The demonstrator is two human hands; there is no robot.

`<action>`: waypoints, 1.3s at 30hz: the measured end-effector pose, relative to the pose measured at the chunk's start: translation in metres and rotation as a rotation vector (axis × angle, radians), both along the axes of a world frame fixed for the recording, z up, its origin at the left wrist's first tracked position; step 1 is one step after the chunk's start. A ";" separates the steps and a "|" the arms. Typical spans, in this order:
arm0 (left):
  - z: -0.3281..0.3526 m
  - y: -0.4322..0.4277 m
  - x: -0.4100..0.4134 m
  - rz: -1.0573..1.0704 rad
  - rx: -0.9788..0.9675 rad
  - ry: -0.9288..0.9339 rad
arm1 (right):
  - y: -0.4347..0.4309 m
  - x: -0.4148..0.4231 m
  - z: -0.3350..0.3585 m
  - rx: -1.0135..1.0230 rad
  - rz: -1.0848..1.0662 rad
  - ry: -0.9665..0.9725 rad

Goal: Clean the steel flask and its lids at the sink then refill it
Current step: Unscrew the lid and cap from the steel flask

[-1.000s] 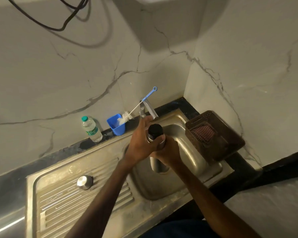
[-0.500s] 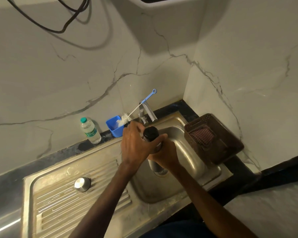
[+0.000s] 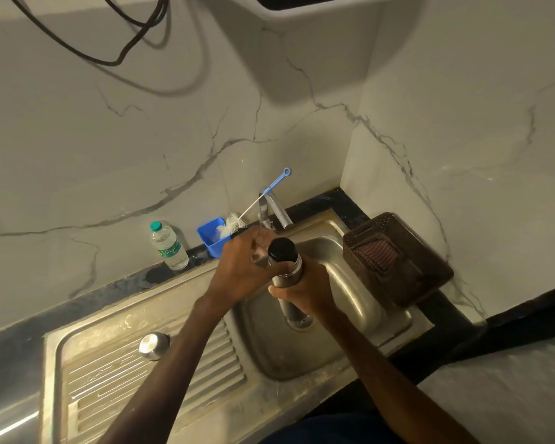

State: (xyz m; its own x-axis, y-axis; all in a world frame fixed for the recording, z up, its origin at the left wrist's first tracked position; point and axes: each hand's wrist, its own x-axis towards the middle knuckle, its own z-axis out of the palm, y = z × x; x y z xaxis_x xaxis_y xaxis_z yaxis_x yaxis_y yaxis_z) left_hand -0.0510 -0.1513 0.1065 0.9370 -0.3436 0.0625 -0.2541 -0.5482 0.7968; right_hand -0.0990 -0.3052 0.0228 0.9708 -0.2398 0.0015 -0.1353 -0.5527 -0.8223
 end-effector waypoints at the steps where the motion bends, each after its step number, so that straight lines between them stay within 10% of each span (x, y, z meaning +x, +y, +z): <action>1: -0.002 -0.002 -0.001 0.048 0.029 -0.016 | 0.001 0.000 -0.002 -0.001 0.003 -0.005; 11: -0.007 -0.002 0.002 -0.280 0.024 -0.049 | -0.004 0.003 -0.003 -0.053 0.074 -0.015; 31: -0.008 -0.001 0.008 0.010 0.293 -0.157 | 0.004 0.008 -0.015 -0.021 0.093 -0.027; 39: -0.001 0.008 0.018 -0.246 0.209 -0.120 | 0.002 0.007 -0.013 0.039 0.071 -0.004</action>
State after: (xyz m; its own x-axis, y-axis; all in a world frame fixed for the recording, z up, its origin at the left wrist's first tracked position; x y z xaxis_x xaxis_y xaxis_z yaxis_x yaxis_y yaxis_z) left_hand -0.0330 -0.1438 0.1051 0.8147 -0.5756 0.0711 -0.4840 -0.6073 0.6301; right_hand -0.0922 -0.3030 0.0094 0.9854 -0.1699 -0.0029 -0.0936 -0.5283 -0.8439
